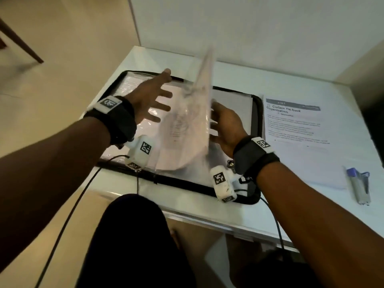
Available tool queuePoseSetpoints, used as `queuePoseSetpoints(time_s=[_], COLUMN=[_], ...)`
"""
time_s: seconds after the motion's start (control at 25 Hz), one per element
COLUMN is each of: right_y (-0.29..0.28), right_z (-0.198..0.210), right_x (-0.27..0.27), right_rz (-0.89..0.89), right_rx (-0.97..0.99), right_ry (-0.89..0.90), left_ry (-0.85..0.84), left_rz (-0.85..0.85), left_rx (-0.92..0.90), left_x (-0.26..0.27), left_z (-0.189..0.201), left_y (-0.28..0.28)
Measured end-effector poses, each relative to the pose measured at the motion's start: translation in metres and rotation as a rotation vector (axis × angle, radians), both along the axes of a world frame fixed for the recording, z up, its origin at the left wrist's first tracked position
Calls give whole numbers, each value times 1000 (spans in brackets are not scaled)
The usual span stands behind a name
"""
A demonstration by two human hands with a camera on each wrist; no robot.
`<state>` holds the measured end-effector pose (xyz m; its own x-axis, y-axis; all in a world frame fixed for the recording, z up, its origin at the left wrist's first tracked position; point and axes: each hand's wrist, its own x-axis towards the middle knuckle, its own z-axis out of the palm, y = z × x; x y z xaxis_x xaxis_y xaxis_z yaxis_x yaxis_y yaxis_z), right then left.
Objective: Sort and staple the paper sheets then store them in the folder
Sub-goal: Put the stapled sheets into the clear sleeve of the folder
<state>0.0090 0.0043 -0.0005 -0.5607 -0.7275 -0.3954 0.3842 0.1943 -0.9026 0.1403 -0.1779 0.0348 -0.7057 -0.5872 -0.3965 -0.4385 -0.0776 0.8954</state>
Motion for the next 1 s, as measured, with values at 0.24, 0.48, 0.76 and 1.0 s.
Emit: queuePoseSetpoints(time_s=[0.24,0.48,0.76,1.0], right_y=[-52,-102,-113,-92], right_z=[25,-4,-38,-21], right_x=[65,101,104,90], right_rz=[163,366,526,457], right_rx=[-40,119,222,190], right_ry=[207,506,757,765], left_ry=[350,44,-191,-391], left_rz=[207,185,265,121], left_rx=[306,-72,-361,-816], left_x=[91,142,145,115], left_z=[34,-9,-43,-28], left_y=[-14,-64,-80,-59])
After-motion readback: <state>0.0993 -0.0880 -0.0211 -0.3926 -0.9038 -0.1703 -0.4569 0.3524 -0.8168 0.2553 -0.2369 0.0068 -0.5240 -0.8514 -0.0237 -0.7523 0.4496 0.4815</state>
